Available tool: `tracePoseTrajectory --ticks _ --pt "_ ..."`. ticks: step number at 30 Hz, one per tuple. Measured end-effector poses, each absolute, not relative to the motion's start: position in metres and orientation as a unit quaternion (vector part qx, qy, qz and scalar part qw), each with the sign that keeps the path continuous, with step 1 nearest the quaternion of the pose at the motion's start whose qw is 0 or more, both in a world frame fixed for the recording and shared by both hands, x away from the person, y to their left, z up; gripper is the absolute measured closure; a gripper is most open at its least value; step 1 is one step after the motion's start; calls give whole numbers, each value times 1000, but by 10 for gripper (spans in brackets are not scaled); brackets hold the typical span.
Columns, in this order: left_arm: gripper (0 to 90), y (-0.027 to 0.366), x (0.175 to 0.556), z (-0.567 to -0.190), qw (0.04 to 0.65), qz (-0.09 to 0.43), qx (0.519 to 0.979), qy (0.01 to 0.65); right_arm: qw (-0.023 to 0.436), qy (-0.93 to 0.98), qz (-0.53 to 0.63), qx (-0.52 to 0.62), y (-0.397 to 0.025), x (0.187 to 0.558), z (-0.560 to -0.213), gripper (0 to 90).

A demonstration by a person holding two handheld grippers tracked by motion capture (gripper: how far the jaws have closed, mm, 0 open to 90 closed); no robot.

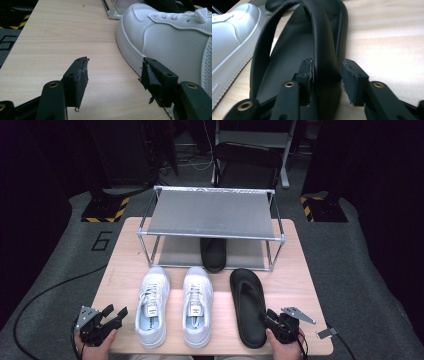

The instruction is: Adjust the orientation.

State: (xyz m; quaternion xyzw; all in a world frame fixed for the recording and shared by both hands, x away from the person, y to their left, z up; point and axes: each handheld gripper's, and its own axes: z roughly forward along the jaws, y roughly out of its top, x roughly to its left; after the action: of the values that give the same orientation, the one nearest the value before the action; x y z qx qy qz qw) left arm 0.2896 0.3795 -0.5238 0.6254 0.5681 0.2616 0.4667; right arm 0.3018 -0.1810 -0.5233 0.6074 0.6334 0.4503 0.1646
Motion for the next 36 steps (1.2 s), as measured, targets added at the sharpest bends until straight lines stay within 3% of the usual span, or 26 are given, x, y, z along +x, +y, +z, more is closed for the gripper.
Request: tracePoseTrajectory --ticks 7,15,36 --pt "380 380 290 -524 467 261 626 568 141 633 456 610 -183 303 -528 543" --pt "380 380 289 -523 466 261 627 567 83 603 484 629 -190 306 -535 511" --pt "380 380 289 -523 466 261 627 567 65 600 495 625 -186 308 -537 547"
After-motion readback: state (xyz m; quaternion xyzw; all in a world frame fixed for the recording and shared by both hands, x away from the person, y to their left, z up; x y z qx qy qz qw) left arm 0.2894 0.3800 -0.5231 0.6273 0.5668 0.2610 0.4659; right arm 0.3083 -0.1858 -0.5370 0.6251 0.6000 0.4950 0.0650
